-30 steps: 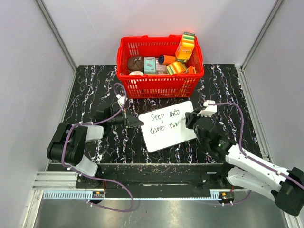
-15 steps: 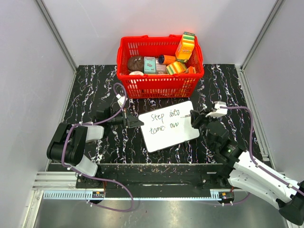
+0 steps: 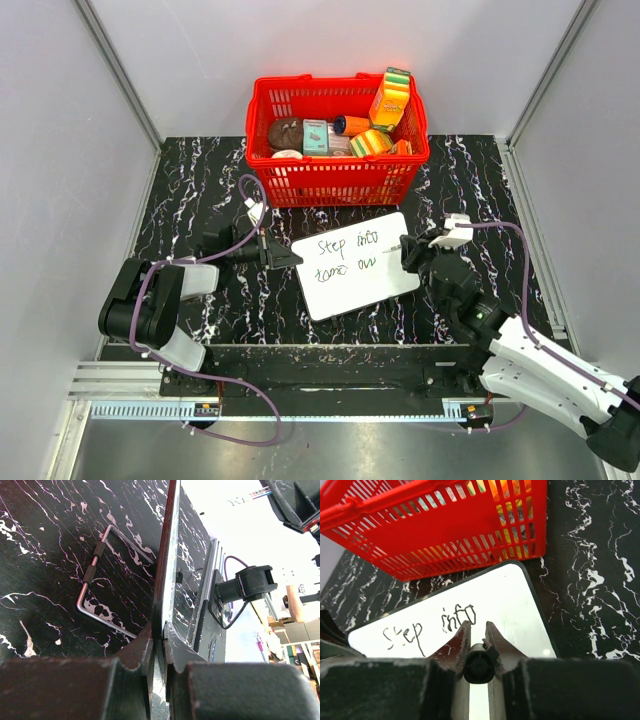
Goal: Write a sentence on the whiteboard
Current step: Write on the whiteboard with the whiteboard.
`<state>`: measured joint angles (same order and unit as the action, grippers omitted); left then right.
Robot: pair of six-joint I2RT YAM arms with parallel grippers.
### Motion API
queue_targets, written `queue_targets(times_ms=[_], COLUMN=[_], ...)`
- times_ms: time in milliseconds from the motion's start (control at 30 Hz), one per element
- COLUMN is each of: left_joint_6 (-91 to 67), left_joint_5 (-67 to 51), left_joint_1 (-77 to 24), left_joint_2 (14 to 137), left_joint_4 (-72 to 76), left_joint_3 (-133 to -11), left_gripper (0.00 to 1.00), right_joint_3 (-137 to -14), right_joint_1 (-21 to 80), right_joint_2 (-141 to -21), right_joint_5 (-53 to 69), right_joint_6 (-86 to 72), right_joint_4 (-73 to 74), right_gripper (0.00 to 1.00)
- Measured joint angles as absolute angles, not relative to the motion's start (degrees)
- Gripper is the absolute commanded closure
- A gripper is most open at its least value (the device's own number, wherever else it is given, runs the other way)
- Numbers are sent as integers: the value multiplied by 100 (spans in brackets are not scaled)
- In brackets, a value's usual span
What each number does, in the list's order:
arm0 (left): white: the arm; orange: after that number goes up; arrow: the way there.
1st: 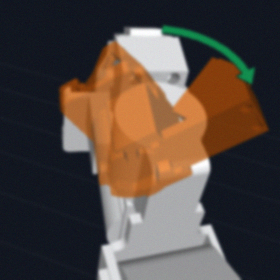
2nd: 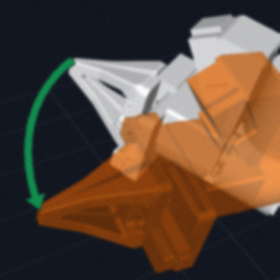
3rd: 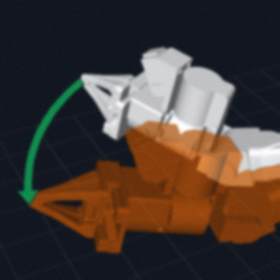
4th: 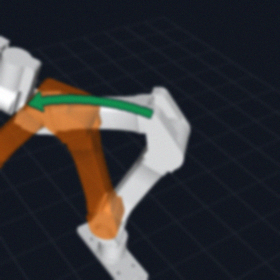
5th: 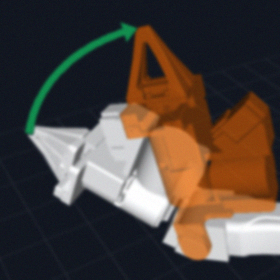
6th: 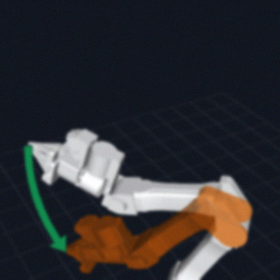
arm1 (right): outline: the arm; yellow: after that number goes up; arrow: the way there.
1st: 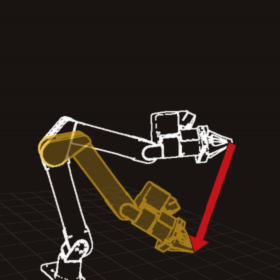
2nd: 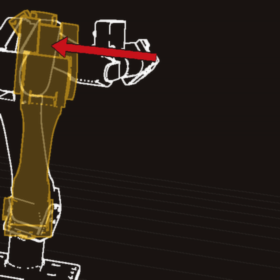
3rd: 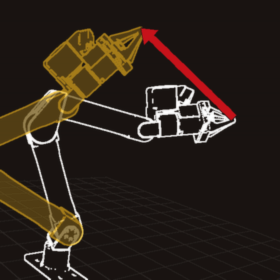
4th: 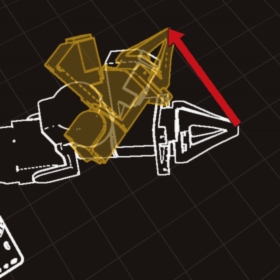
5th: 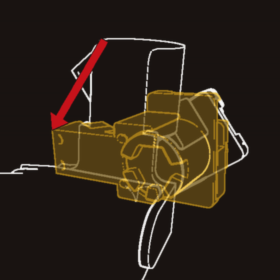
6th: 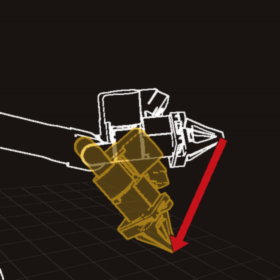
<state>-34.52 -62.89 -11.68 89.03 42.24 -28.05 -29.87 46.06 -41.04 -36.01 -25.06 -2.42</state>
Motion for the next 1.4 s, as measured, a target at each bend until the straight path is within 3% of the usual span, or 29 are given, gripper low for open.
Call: queue_targets(times_ms=[1400], left_joint_6=[-3437], left_joint_5=[-6289], left_joint_1=[-1197], left_joint_2=[8912], left_joint_4=[4211], left_joint_3=[-2840], left_gripper=[100], right_joint_3=[-3385], right_joint_1=[4272], right_joint_2=[-5196], right_joint_5=[-3199], right_joint_6=[-2340], right_joint_4=[-191], right_gripper=[100])
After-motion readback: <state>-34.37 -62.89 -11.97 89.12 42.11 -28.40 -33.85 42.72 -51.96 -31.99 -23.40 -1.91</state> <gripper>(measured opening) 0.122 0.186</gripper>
